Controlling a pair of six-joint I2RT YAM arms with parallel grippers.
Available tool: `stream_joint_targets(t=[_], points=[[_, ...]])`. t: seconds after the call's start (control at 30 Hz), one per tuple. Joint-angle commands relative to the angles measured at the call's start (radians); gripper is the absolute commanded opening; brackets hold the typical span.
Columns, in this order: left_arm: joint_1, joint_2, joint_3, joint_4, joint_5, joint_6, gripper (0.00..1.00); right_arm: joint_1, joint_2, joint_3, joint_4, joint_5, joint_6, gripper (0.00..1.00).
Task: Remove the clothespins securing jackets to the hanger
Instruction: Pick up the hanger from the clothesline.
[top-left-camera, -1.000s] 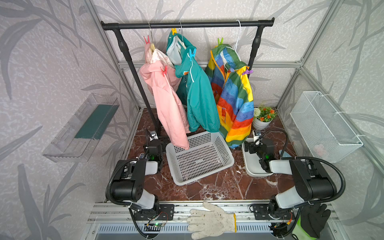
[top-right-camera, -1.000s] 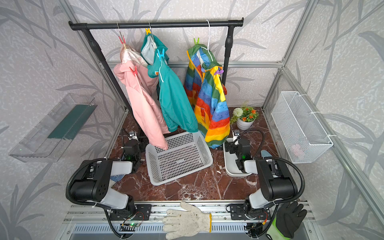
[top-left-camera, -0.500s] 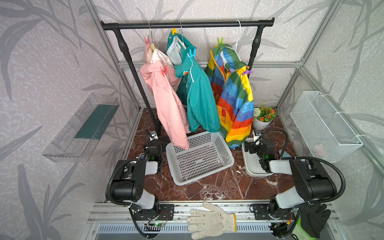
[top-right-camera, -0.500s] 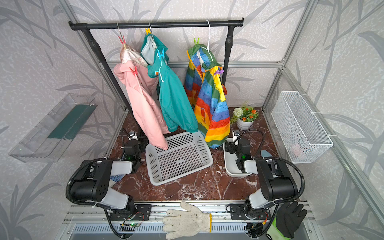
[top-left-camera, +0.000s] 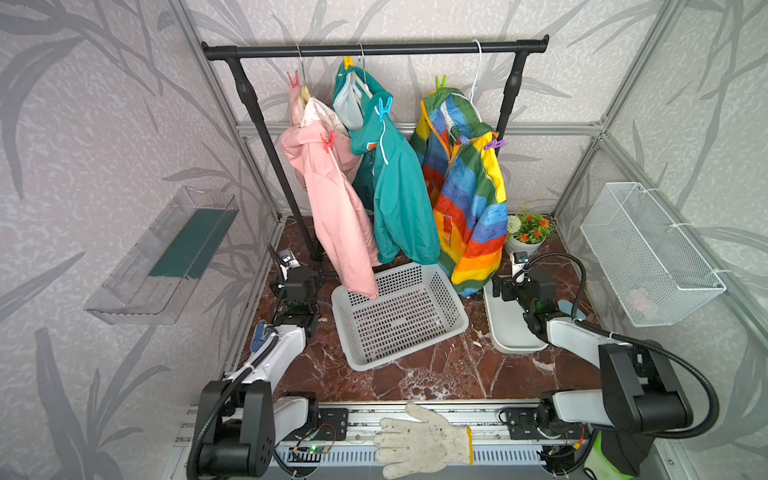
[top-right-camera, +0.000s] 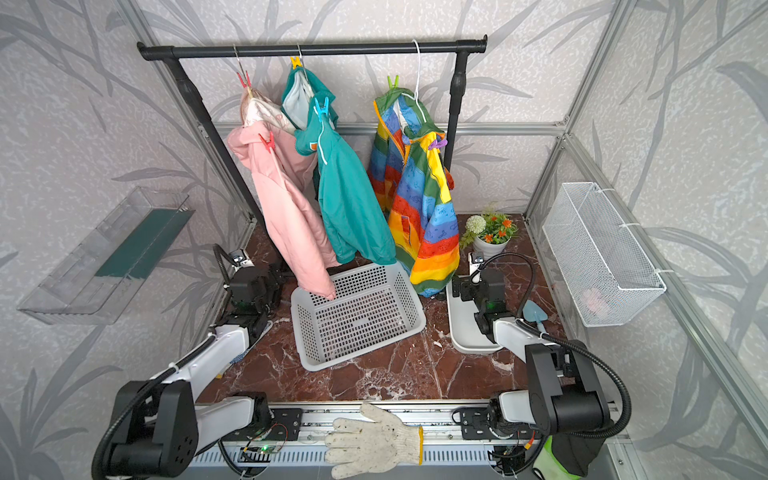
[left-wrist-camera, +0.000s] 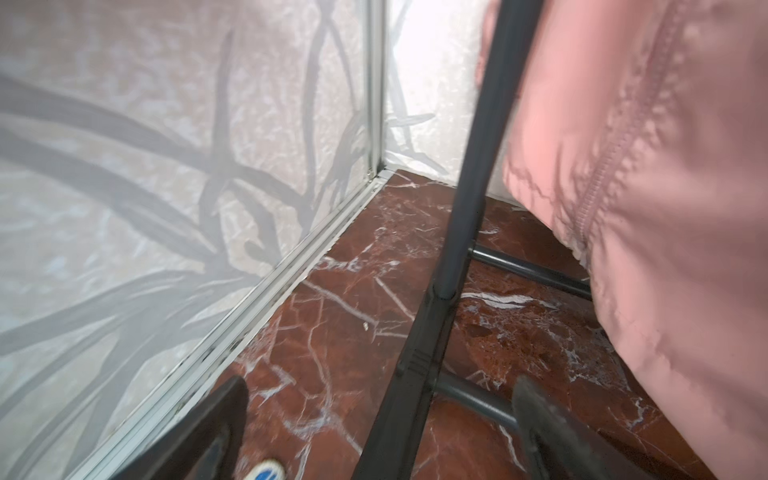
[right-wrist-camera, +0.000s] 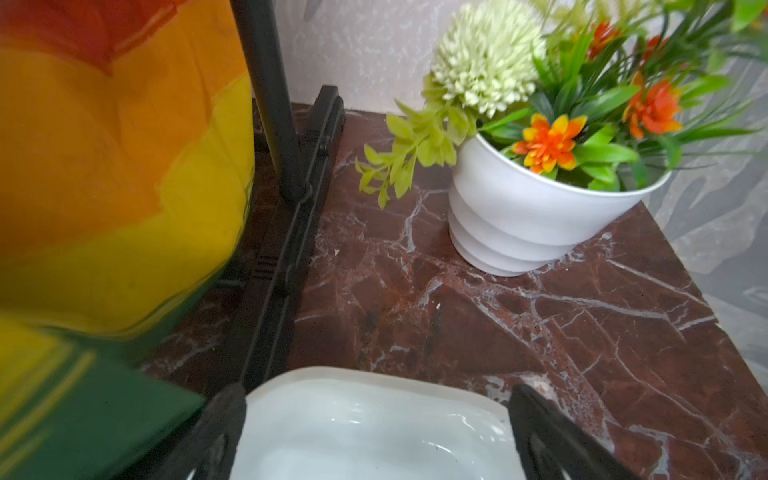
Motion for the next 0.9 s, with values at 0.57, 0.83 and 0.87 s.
stream_joint_targets(t=[0.57,0.83,0.87], points=[[-0.342,-0.461,0.018,-0.416,-0.338,-0.106,0.96,0.008,-0.214,0.072,-0.324,-0.124,0.141,0.95],[-0.547,-0.487,0.089,-0.398,-0.511,-0.013,0.93,0.017,-0.279,0.106,-0.372,-0.123,0.161,0.94],[-0.568,-0.481,0.100,-0.397,-0.523,-0.002,0.93,0.017,-0.286,0.107,-0.377,-0.120,0.163,0.94]])
